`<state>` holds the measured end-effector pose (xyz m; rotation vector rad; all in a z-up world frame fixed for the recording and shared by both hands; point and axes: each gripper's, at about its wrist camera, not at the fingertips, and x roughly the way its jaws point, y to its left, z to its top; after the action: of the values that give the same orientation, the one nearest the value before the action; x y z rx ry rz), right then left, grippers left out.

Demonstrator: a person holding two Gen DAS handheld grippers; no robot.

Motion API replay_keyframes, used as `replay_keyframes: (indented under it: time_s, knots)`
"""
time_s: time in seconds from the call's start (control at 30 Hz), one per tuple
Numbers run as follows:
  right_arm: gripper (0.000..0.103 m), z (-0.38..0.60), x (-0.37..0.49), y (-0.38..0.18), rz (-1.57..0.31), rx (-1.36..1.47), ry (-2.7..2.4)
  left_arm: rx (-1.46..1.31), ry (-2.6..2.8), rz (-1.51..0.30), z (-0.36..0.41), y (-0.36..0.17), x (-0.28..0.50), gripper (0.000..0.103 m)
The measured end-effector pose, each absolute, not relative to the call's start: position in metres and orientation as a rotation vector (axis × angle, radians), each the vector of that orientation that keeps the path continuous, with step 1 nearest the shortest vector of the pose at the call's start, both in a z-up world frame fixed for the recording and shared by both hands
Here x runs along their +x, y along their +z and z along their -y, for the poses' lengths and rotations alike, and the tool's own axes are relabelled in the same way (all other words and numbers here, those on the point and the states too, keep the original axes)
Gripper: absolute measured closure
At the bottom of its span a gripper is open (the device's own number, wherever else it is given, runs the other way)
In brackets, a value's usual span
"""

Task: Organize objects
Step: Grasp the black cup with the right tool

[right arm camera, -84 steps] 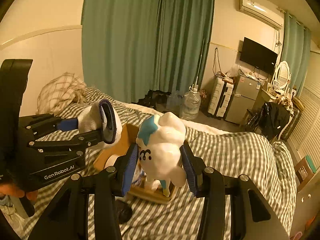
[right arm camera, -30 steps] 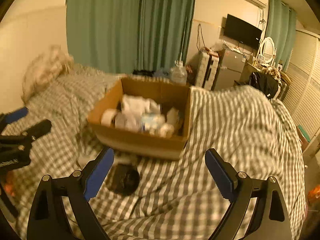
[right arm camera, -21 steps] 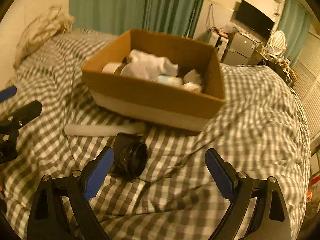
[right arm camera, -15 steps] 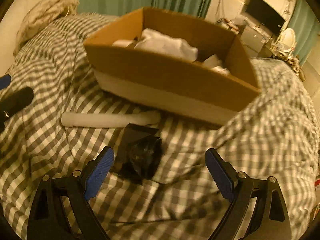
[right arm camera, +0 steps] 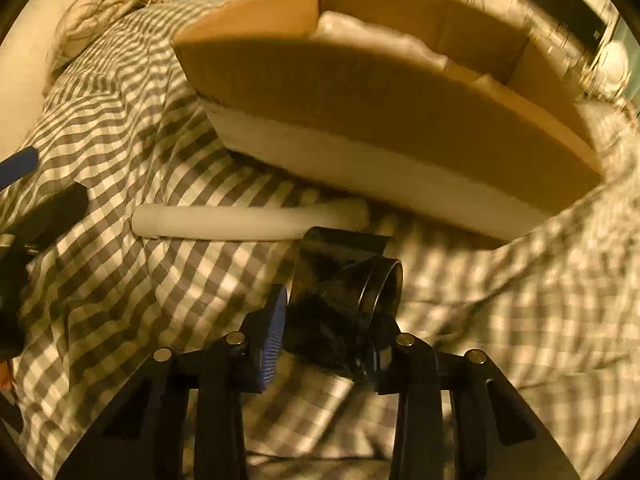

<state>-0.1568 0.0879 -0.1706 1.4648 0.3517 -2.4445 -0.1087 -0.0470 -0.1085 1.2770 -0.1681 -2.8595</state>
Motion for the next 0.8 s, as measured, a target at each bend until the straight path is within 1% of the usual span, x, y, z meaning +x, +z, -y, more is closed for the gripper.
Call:
replay_keyframes:
  time_s: [0.2, 0.23, 0.27, 0.4, 0.47, 0.57, 0.6, 0.63, 0.67, 0.7, 0.77, 0.8]
  knots:
    - [0.095, -0.12, -0.139, -0.134, -0.278, 1.362, -2.503, 1.339, -2.918, 0.216, 0.013, -0.115, -0.125, 0.001]
    - [0.095, -0.127, -0.138, -0.128, -0.263, 1.346, -2.519, 1.347, -2.925, 0.234, 0.007, -0.118, -0.129, 0.003]
    - [0.095, -0.129, -0.14, -0.126, -0.256, 1.342, -2.525, 1.362, -2.923, 0.253, 0.001, -0.122, -0.134, 0.007]
    - [0.095, -0.142, -0.142, -0.116, -0.209, 1.326, -2.548, 1.449, -2.88, 0.31, -0.014, -0.148, -0.153, 0.016]
    - [0.095, -0.146, -0.142, -0.117, -0.185, 1.333, -2.552, 1.507, -2.87, 0.304, -0.017, -0.158, -0.159, 0.032]
    - [0.095, -0.141, -0.148, -0.118, -0.189, 1.337, -2.545, 1.57, -2.872, 0.302, -0.021, -0.171, -0.164, 0.038]
    - [0.095, -0.141, -0.147, -0.118, -0.194, 1.339, -2.542, 1.586, -2.869, 0.317, -0.023, -0.174, -0.164, 0.039]
    - [0.095, -0.141, -0.148, -0.119, -0.195, 1.342, -2.541, 1.598, -2.872, 0.331, -0.024, -0.176, -0.164, 0.043]
    - [0.095, -0.141, -0.148, -0.12, -0.195, 1.344, -2.54, 1.606, -2.882, 0.336, -0.026, -0.177, -0.163, 0.05]
    - [0.095, -0.141, -0.148, -0.12, -0.194, 1.347, -2.539, 1.621, -2.898, 0.338, -0.027, -0.176, -0.16, 0.053]
    - [0.095, -0.143, -0.146, -0.119, -0.194, 1.345, -2.543, 1.662, -2.934, 0.353, -0.032, -0.174, -0.152, 0.067]
    - [0.095, -0.144, -0.144, -0.118, -0.194, 1.34, -2.544, 1.696, -2.964, 0.37, -0.037, -0.174, -0.146, 0.071]
